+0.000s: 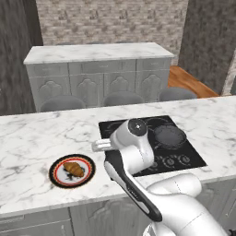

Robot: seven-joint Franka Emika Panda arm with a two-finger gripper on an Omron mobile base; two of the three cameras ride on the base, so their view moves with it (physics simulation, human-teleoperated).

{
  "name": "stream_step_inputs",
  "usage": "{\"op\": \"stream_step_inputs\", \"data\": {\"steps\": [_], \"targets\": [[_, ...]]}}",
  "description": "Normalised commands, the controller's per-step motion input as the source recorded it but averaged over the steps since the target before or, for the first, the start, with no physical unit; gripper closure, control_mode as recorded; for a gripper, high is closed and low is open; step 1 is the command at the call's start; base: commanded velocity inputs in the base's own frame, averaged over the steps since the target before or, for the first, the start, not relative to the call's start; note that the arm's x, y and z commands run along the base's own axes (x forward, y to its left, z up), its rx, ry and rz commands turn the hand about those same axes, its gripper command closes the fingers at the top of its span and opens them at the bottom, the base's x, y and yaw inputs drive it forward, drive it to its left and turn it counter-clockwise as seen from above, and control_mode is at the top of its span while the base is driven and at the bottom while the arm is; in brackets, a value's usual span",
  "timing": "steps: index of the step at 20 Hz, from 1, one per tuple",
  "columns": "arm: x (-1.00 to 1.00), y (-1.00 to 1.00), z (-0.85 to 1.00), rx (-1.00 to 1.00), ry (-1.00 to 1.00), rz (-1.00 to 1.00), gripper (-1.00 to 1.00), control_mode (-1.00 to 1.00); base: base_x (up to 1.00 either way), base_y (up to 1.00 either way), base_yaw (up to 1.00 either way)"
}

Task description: Pick the croissant and place it on the pan. Then turn on the stove to warm the croissant.

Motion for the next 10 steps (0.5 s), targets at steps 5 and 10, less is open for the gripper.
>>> {"op": "stream_step_inputs", "data": {"steps": [5,10], "targets": [[0.00,0.40,0.00,0.00,0.04,0.02,-1.00,-1.00,0.00,0.00,0.00],[0.00,0.37,-0.01,0.00,0.09,0.09,-1.00,-1.00,0.00,0.00,0.00]]}}
